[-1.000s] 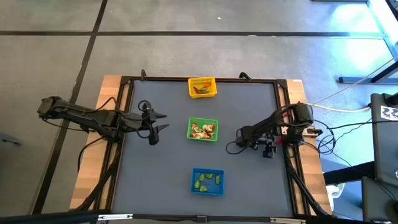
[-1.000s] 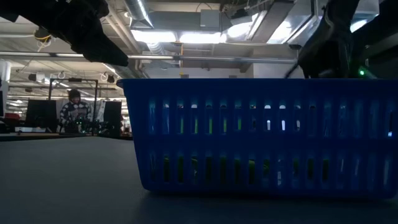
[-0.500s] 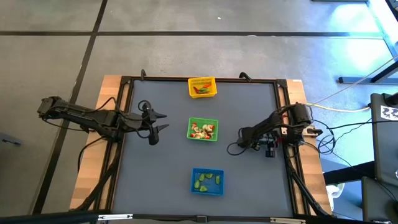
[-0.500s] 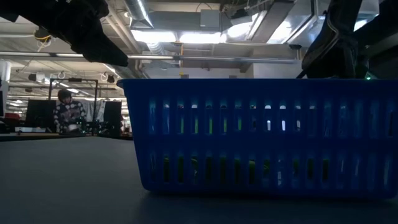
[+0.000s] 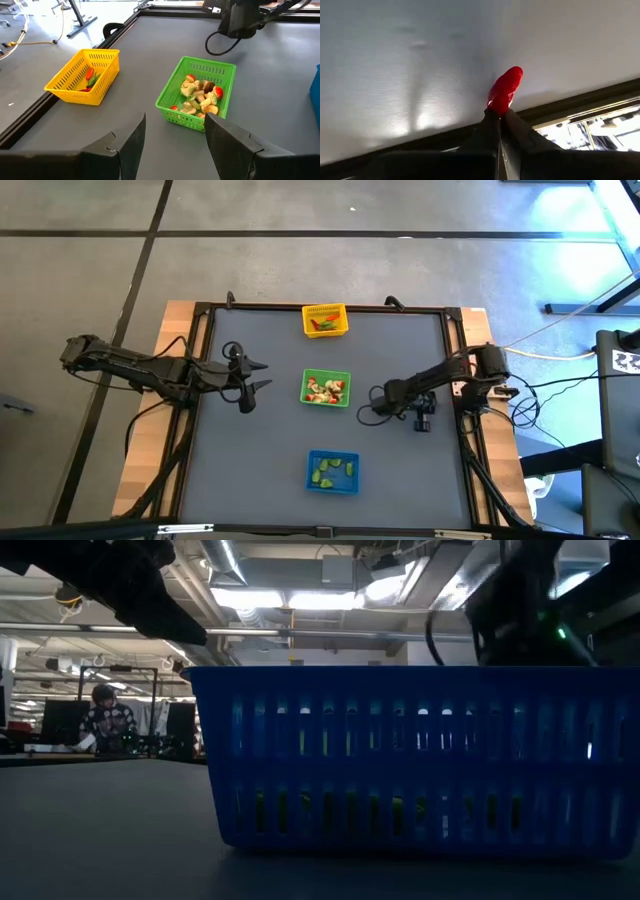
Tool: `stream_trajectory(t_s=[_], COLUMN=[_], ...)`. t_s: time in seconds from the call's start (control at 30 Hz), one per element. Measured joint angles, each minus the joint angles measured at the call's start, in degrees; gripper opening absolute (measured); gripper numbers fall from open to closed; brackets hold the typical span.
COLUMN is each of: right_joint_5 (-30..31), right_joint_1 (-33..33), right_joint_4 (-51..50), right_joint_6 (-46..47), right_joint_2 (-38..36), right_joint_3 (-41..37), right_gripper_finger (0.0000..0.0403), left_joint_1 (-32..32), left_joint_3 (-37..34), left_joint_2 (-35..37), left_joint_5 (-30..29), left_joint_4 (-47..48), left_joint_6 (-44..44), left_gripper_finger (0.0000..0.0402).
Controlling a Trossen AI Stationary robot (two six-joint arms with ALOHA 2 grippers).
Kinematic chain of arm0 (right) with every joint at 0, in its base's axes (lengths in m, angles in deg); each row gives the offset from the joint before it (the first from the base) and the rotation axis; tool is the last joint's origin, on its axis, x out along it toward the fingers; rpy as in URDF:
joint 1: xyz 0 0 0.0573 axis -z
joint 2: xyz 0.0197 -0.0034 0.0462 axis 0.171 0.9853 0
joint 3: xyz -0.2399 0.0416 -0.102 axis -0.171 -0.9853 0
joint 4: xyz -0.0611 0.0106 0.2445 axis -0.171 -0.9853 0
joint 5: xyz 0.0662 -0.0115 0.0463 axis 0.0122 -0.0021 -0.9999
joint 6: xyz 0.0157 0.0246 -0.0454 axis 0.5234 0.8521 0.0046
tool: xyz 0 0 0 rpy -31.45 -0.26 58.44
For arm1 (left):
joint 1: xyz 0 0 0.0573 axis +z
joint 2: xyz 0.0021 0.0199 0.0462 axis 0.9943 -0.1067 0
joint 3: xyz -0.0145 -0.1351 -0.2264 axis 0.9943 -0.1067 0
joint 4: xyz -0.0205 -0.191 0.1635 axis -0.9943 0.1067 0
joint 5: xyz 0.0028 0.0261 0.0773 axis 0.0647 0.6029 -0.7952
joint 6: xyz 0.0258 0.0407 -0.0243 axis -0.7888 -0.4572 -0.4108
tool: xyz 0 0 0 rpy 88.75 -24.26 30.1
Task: Sort produce into baskets
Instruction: Put the red chili pepper into the yellow bin
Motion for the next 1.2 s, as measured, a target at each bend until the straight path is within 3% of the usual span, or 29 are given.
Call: stream_trajectory(t_s=[0.33,0.5,0.67,0.83,1.2], right_joint_5=[0.1,4.3,9.0,12.4,15.9], right_joint_1=[0.0,0.0,0.2,3.0,18.3], right_joint_4=[-2.2,1.7,10.3,21.1,47.0], right_joint_6=[5.1,6.9,7.0,6.4,0.2], right_joint_2=[-8.0,-8.7,-8.7,-8.7,-5.1], right_joint_3=[14.1,24.7,32.1,33.9,33.9], right_gripper_finger=[0.0003,0.0002,0.0001,0.0002,0.0002], left_joint_1=[-0.1,-0.1,-0.1,-0.1,-0.1], left_joint_3=[0.3,0.4,0.4,0.5,0.5], left_joint_2=[0.0,0.4,2.3,4.9,11.1], left_joint_5=[0.0,0.3,0.8,0.8,0.8], left_joint_4=[0.1,0.5,0.6,0.8,6.4], left_joint_6=[-1.2,-1.3,-1.1,-1.1,-1.2], left_gripper_finger=[0.02,0.02,0.02,0.02,0.02])
